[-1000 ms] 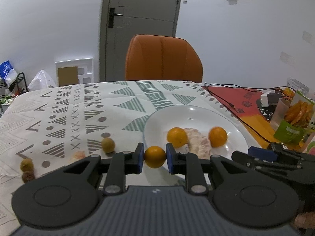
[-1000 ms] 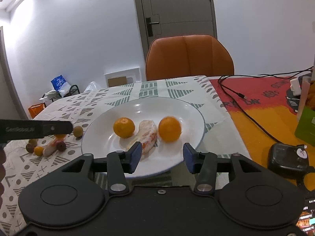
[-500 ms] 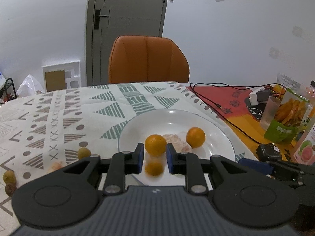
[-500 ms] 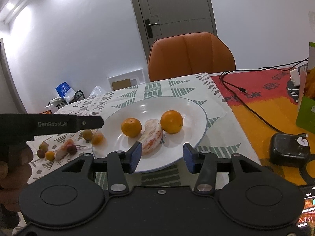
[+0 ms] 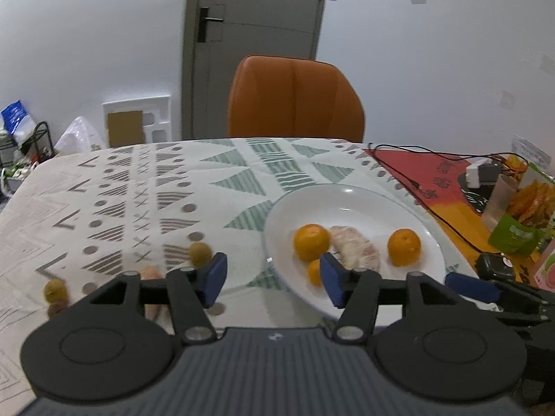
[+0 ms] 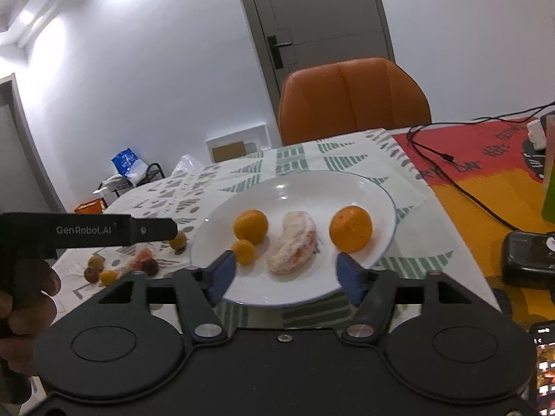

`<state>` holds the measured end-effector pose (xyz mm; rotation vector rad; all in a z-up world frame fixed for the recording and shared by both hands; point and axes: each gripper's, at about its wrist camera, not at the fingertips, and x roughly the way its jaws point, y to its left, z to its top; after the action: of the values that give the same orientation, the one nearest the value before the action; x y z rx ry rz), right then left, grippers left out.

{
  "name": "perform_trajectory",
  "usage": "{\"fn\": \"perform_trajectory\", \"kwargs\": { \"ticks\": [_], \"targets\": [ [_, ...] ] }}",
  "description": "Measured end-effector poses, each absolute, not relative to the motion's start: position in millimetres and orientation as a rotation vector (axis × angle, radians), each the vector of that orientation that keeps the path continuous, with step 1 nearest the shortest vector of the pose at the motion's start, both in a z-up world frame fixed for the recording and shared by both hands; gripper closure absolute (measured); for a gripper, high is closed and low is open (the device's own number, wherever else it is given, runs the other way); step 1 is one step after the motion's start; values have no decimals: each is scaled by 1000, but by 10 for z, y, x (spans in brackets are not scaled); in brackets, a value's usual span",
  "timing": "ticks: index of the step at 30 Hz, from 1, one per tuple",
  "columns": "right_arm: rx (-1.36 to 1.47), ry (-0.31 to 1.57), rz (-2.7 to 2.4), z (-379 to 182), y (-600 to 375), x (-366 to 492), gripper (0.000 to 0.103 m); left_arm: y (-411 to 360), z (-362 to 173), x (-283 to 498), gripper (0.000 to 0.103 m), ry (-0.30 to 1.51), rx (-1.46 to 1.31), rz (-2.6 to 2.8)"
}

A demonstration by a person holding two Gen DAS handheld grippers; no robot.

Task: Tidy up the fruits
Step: 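Lower the small mandarin into the plate and open the left tool, then move both tools back toward the remaining fruits on the tablecloth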

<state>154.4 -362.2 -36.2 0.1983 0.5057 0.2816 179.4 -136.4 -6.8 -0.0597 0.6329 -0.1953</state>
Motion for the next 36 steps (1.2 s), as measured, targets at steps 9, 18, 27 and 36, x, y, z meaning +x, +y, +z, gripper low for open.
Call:
{"fn": "perform_trajectory", "kwargs": {
  "ticks": [9, 18, 27, 36],
  "targets": [
    [205, 492, 317, -316, -3486, 1534, 18, -1036, -37, 1681, 29, 605, -118, -153],
    [194, 481, 342, -275, -3337, 1484, 3, -818, 17, 1527, 19, 562, -124, -108],
    [178, 475, 370, -232, -3167, 1429, 1, -595, 51, 1403, 18, 549, -148, -76],
    [173, 471, 391, -200, -3032, 1364, 0, -380, 93, 1269, 5, 514, -183, -47]
  ]
}}
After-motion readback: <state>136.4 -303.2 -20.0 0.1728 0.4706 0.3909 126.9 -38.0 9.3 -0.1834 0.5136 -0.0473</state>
